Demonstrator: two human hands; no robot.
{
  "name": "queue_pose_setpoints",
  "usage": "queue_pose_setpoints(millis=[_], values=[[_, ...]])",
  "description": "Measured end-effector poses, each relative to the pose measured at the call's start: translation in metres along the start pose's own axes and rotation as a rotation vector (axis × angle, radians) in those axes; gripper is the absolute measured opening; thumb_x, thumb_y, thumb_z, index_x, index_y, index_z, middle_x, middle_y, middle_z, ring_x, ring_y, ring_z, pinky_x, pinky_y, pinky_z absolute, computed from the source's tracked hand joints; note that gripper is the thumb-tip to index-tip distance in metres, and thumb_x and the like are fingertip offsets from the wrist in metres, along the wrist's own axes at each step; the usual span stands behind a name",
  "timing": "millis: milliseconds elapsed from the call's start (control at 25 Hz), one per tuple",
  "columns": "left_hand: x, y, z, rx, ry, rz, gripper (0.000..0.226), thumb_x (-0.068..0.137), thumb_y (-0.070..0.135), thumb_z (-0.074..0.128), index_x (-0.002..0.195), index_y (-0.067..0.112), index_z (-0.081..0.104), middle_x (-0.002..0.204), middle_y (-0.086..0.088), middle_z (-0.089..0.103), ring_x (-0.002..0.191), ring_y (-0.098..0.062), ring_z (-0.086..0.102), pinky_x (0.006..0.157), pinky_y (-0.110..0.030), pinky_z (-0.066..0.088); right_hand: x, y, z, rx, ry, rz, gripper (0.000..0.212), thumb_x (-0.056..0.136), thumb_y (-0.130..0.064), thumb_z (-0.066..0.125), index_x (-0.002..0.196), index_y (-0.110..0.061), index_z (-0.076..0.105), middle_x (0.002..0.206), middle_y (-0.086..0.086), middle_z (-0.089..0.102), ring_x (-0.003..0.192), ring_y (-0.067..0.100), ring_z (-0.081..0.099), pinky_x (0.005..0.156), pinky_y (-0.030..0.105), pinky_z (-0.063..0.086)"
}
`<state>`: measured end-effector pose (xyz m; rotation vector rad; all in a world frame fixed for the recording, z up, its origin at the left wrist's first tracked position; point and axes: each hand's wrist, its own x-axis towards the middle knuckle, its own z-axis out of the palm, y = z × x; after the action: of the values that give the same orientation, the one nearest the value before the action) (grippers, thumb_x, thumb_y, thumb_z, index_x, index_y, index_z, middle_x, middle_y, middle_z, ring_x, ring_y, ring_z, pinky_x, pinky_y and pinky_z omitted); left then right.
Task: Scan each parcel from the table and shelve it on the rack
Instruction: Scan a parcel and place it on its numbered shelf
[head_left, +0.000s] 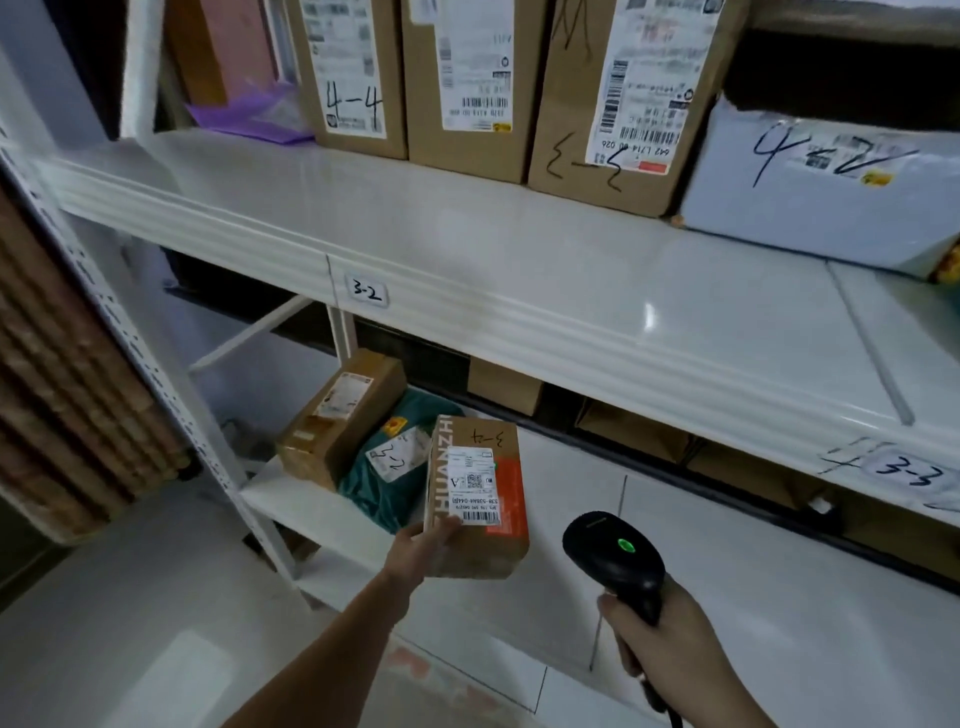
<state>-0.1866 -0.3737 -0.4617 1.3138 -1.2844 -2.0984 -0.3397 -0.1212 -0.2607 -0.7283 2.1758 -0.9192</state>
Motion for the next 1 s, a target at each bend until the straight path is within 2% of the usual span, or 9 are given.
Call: queue_pose_setpoints(millis=[80, 240, 320, 480, 640, 800, 880, 960, 1000], values=[[0.017, 0.011, -0.006, -0.001, -0.031, -0.016, 0.084, 0.058, 0.059, 0.096, 0.125, 0.013, 0.074, 0.119, -0.008, 0.078, 0.111, -0.031, 0.074, 0.104, -0.052, 0.056, 0.007, -0.009, 0.012, -0.002, 0.014, 0.016, 0.012, 0.089, -0.015, 0.065, 0.083, -0.021, 0.057, 0.047, 0.007, 0.062, 0.043, 0.013, 0.058, 0.048, 0.019, 0.047], [0.050, 0.030, -0.023, 0.053, -0.069, -0.069, 0.049, 0.083, 0.033, 0.088, 0.121, 0.005, 0.073, 0.115, -0.014, 0.078, 0.107, -0.035, 0.075, 0.101, -0.051, 0.058, 0.025, -0.027, 0.048, 0.073, 0.056, 0.073, 0.007, 0.090, -0.015, 0.063, 0.093, -0.017, 0.058, 0.052, 0.008, 0.059, 0.040, 0.014, 0.051, 0.043, 0.029, 0.044], [0.069, 0.031, -0.031, 0.095, -0.053, -0.096, 0.054, 0.077, 0.039, 0.091, 0.118, 0.008, 0.075, 0.109, -0.012, 0.080, 0.102, -0.033, 0.077, 0.100, -0.050, 0.058, 0.030, -0.033, 0.065, 0.154, 0.084, 0.091, 0.011, 0.091, -0.014, 0.062, 0.099, -0.019, 0.057, 0.054, 0.009, 0.055, 0.035, 0.013, 0.045, 0.041, 0.028, 0.038], [0.128, 0.007, -0.044, 0.223, -0.024, -0.148, 0.095, 0.047, 0.071, 0.094, 0.124, 0.019, 0.072, 0.109, -0.006, 0.080, 0.103, -0.032, 0.076, 0.100, -0.050, 0.056, 0.025, -0.043, 0.088, 0.224, 0.128, 0.115, 0.012, 0.091, -0.011, 0.061, 0.095, -0.021, 0.056, 0.055, 0.009, 0.055, 0.031, 0.010, 0.041, 0.040, 0.023, 0.037], [0.108, 0.040, -0.019, 0.306, 0.080, -0.145, 0.065, 0.077, 0.055, 0.086, 0.119, 0.008, 0.069, 0.113, -0.015, 0.073, 0.111, -0.040, 0.067, 0.102, -0.050, 0.054, 0.014, -0.044, 0.096, 0.225, 0.212, 0.118, 0.011, 0.090, -0.010, 0.062, 0.093, -0.019, 0.057, 0.054, 0.006, 0.056, 0.036, 0.009, 0.047, 0.041, 0.018, 0.040], [0.118, 0.044, -0.007, 0.300, 0.174, -0.188, 0.069, 0.083, 0.059, 0.080, 0.123, 0.007, 0.058, 0.116, -0.017, 0.065, 0.100, -0.040, 0.067, 0.076, -0.046, 0.061, 0.002, -0.035, 0.092, 0.234, 0.294, 0.138, 0.011, 0.089, -0.009, 0.063, 0.086, -0.017, 0.056, 0.055, 0.005, 0.055, 0.041, 0.010, 0.049, 0.043, 0.015, 0.042], [0.130, 0.043, -0.002, 0.324, 0.221, -0.120, 0.063, 0.089, 0.056, 0.075, 0.120, 0.003, 0.060, 0.112, -0.022, 0.071, 0.084, -0.037, 0.072, 0.061, -0.045, 0.064, -0.009, -0.029, 0.088, 0.238, 0.321, 0.151, 0.011, 0.089, -0.009, 0.063, 0.083, -0.014, 0.055, 0.053, 0.004, 0.054, 0.044, 0.012, 0.050, 0.045, 0.015, 0.043], [0.167, 0.022, -0.004, 0.351, 0.287, -0.027, 0.063, 0.088, 0.059, 0.066, 0.119, 0.004, 0.062, 0.113, -0.023, 0.074, 0.079, -0.037, 0.074, 0.067, -0.053, 0.065, -0.023, -0.023, 0.081, 0.258, 0.351, 0.172, 0.010, 0.089, -0.009, 0.063, 0.083, -0.011, 0.055, 0.053, 0.004, 0.052, 0.045, 0.014, 0.048, 0.045, 0.017, 0.043], [0.164, 0.024, 0.002, 0.378, 0.343, -0.008, 0.078, 0.080, 0.066, 0.064, 0.131, 0.008, 0.057, 0.126, -0.024, 0.069, 0.092, -0.041, 0.074, 0.078, -0.059, 0.063, -0.030, -0.020, 0.076, 0.282, 0.374, 0.184, 0.009, 0.089, -0.009, 0.063, 0.084, -0.009, 0.055, 0.053, 0.005, 0.052, 0.044, 0.015, 0.047, 0.045, 0.018, 0.042]])
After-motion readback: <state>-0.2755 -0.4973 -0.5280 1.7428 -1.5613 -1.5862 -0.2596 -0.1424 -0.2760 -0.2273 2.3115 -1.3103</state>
